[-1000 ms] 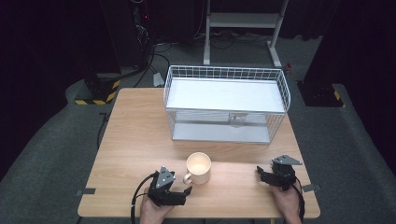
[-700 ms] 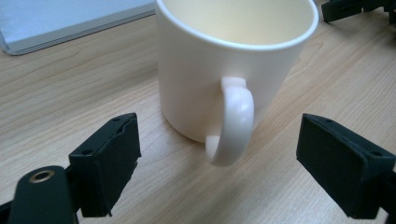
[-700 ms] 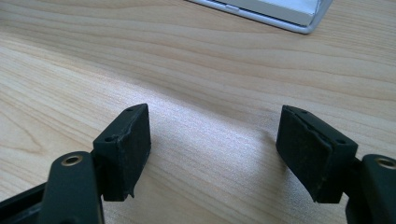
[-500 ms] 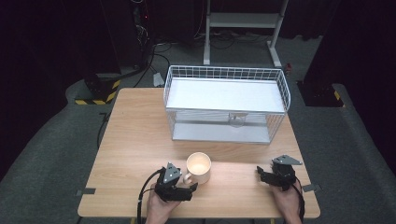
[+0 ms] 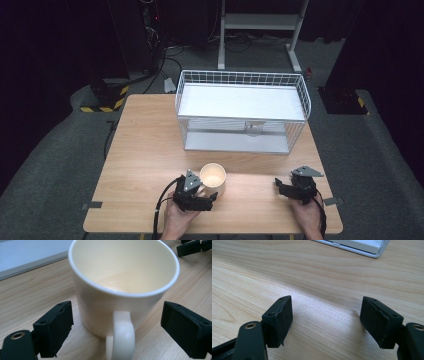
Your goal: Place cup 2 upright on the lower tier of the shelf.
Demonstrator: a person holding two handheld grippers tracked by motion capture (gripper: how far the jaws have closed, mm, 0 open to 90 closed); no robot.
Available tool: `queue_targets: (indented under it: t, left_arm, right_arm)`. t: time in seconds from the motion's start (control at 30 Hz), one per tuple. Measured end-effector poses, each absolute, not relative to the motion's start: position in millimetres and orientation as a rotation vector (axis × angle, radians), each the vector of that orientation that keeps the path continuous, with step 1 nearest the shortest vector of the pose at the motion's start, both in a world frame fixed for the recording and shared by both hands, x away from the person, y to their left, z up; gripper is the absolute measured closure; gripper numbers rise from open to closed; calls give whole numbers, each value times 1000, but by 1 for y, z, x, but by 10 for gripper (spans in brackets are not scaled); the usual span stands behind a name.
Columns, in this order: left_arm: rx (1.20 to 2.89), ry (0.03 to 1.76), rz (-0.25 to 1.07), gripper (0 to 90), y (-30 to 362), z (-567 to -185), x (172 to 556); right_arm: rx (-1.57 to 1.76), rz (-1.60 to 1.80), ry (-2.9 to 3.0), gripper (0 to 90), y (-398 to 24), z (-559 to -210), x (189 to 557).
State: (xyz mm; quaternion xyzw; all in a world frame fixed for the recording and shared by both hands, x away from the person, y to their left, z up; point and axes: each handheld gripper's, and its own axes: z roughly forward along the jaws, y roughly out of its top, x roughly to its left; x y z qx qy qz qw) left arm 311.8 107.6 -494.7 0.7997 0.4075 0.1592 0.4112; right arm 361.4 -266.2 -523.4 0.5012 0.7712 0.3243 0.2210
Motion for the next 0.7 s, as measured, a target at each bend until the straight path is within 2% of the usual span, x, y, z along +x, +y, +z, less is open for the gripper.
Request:
queue_targets:
  t: [0.37, 0.7]
  left_arm:
    - [2017, 1014, 444, 88, 100, -491, 319]
    - [2015, 1016, 432, 75, 92, -491, 326]
  right_arm:
    - [1385, 896, 2132, 266, -266, -523, 361]
    - [1386, 897, 2132, 265, -266, -523, 361]
